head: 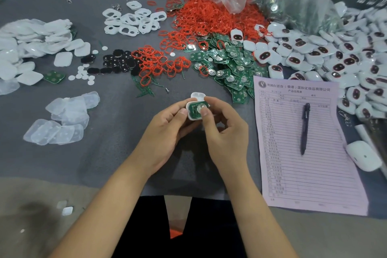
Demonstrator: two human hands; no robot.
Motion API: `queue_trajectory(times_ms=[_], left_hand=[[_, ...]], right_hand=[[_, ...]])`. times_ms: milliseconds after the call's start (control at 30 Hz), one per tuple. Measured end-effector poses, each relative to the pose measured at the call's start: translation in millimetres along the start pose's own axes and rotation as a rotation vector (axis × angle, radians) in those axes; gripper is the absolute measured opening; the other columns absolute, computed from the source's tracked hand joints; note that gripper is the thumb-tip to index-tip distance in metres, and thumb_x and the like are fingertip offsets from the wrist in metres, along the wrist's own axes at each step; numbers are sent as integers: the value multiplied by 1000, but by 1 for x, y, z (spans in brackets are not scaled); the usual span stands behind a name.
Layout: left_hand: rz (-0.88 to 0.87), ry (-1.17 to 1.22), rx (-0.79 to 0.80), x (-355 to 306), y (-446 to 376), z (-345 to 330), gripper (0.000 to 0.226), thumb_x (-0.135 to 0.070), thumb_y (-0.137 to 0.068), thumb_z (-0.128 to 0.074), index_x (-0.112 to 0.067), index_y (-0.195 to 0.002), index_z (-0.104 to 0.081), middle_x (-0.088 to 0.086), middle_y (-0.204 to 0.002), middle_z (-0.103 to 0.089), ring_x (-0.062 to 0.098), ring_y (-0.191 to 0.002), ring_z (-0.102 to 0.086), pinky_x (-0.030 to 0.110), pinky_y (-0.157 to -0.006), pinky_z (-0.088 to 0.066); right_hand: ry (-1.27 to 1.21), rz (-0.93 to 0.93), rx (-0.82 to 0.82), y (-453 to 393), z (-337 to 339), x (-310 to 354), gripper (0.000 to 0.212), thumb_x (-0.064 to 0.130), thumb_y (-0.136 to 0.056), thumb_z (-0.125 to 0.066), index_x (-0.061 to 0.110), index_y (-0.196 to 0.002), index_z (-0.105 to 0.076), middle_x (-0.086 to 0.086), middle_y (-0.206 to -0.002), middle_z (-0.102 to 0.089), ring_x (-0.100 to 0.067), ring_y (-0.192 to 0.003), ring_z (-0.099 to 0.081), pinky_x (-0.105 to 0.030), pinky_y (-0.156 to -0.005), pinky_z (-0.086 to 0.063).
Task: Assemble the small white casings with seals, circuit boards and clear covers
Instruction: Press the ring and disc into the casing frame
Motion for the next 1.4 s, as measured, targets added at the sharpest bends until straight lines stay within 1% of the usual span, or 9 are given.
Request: queue_trajectory(times_ms=[167,367,500,667,833,900,1067,1267,1400], left_hand=[[-4,7,-13,-1,0,-1,38,-2,-111,-34,-7,-135,-63,8,-134,-70,21,-129,-63,29,-103,-54],[1,-1,-21,-2,0,-1,38,-1,-111,-34,-4,-138,-60,8,-134,-70,20,-127,-65,25,-97,-55],[-6,2,-14,-3,1,-3,37,-1,-111,-33,-3,-136,-61,10,-130,-72,20,-125,-66,25,-97,-56],[-17,-7,-27,-3,2,-3,37,-1,-111,-33,-1,-138,-58,10,-135,-69,22,-128,-64,30,-103,-55],[-10,-8,-25,-3,1,-4,38,0,-111,-33,-1,-138,-59,12,-135,-69,21,-125,-66,30,-101,-56],[-11,-10,-18,-2,1,-3,38,0,-111,-33,-3,-136,-61,8,-133,-70,18,-124,-67,28,-99,-56],[-38,-61,0,0,0,-1,38,0,-111,-34,-5,-136,-62,5,-133,-71,17,-126,-66,29,-101,-55],[-72,-137,18,1,0,-1,38,-2,-111,-36,-15,-131,-66,0,-132,-71,17,-125,-66,30,-101,-55],[-71,-143,27,1,0,-3,38,-3,-111,-38,-19,-127,-68,-3,-127,-74,14,-121,-68,26,-98,-55]], right_hand=[[21,33,-16,-1,1,3,22,14,-94,-75,22,-114,-78,8,-95,-72,-14,-82,-66,-23,-70,-50],[66,65,-49,-3,3,5,23,10,-91,-78,19,-112,-79,-2,-93,-63,-16,-76,-59,-15,-70,-45],[80,52,-20,-4,1,5,36,12,-91,-76,32,-120,-68,2,-95,-59,-14,-77,-58,-15,-69,-43],[-11,-20,-41,-5,4,-1,24,19,-100,-65,22,-124,-68,-1,-100,-64,-7,-79,-59,-12,-70,-43],[-42,-100,20,-10,3,-9,20,13,-103,-60,15,-118,-74,0,-107,-74,-7,-87,-67,-14,-76,-47],[-32,-96,84,-12,1,-9,19,11,-102,-62,13,-115,-75,3,-102,-77,-4,-85,-69,-13,-73,-48],[-40,-125,151,-13,2,-12,17,11,-101,-64,14,-114,-75,3,-83,-73,-2,-58,-58,-14,-56,-43],[-133,-254,243,-16,3,-16,16,7,-99,-66,8,-113,-73,0,-87,-71,-6,-57,-51,-24,-42,-41],[-201,-327,272,-17,3,-20,14,4,-99,-66,3,-111,-72,-4,-82,-67,-7,-57,-49,-23,-41,-42]])
Point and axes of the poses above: each hand's wrist, its own y-axis away from the middle knuckle, its own z-axis out of the back of the hand, x = y × z, the point moved 8 cm from there along -y, towards the middle knuckle
